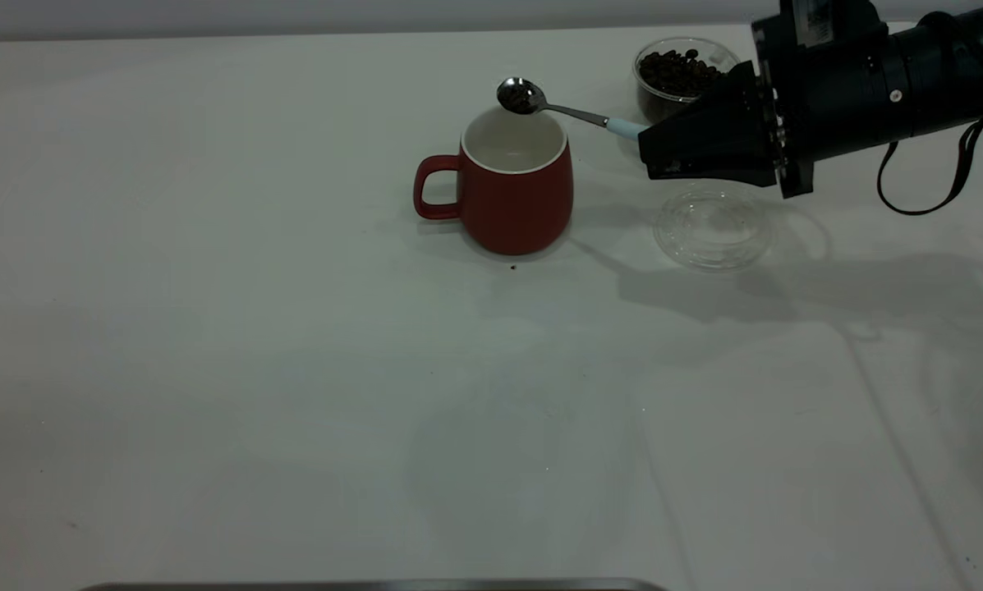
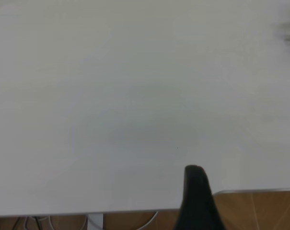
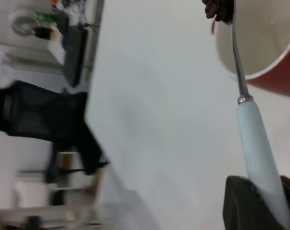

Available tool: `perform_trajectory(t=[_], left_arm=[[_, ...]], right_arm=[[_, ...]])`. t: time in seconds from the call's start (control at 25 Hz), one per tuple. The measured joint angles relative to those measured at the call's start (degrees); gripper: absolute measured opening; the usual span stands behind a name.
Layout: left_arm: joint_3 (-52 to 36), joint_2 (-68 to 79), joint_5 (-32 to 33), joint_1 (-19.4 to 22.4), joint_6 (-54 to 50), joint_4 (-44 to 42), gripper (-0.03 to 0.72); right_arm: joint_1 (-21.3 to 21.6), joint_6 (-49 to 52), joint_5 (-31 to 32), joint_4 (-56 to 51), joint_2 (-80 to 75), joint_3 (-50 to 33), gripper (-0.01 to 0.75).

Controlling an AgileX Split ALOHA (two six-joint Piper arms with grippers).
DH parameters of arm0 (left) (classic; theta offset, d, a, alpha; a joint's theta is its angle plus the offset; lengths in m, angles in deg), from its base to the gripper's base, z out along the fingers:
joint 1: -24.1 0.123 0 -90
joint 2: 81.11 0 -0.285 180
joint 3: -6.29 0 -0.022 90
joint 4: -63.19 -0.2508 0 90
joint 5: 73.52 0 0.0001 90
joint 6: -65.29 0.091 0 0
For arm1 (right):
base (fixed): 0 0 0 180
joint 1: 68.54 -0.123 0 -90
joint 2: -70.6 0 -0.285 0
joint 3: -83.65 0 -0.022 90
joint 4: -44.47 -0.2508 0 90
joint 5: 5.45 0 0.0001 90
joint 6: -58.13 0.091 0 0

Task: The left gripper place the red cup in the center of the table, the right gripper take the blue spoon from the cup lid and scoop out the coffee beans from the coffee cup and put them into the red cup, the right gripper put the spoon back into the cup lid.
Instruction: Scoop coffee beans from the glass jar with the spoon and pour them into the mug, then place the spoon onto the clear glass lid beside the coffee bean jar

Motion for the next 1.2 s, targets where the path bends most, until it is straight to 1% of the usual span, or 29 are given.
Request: perform_trajectory(t=[0.28,0.44,0.6,0.68,0.84,0.92,1.0,1.2], left_arm=[[0.0,0.0,0.0,0.0,0.0,0.0,0.587],[0.0,0.0,0.0,0.0,0.0,0.0,0.587],[0.0,0.0,0.0,0.0,0.0,0.0,0.587],[0.0,0.0,0.0,0.0,0.0,0.0,0.587],[0.0,0.0,0.0,0.0,0.0,0.0,0.587],[0.0,0.0,0.0,0.0,-0.1,0.0,0.587],[0.0,0.0,0.0,0.0,-0.2,0.0,0.587],[0.0,0.0,-0.1,0.0,-0.2,0.0,0.587]], right_arm=[[0.0,-17.4,-6.9,-0.7,0.0,0.0,0.113],[0.0,-19.5,-7.9,-2.6,0.0,0.0,0.113],[0.0,-14.1,-7.5,-2.5,2.0,-0.7,0.113],[0.0,-9.5,-7.5,-2.5,5.1,-2.5,0.113],[0.8,3.3,-8.0,-2.8,13.2,-8.4,0.113],[1.9,9.4,-8.5,-2.9,16.4,-12.2,0.113],[3.6,12.9,-8.9,-3.3,18.5,-15.7,0.113],[8.1,14.8,-9.7,-5.7,20.7,-24.3,0.113]])
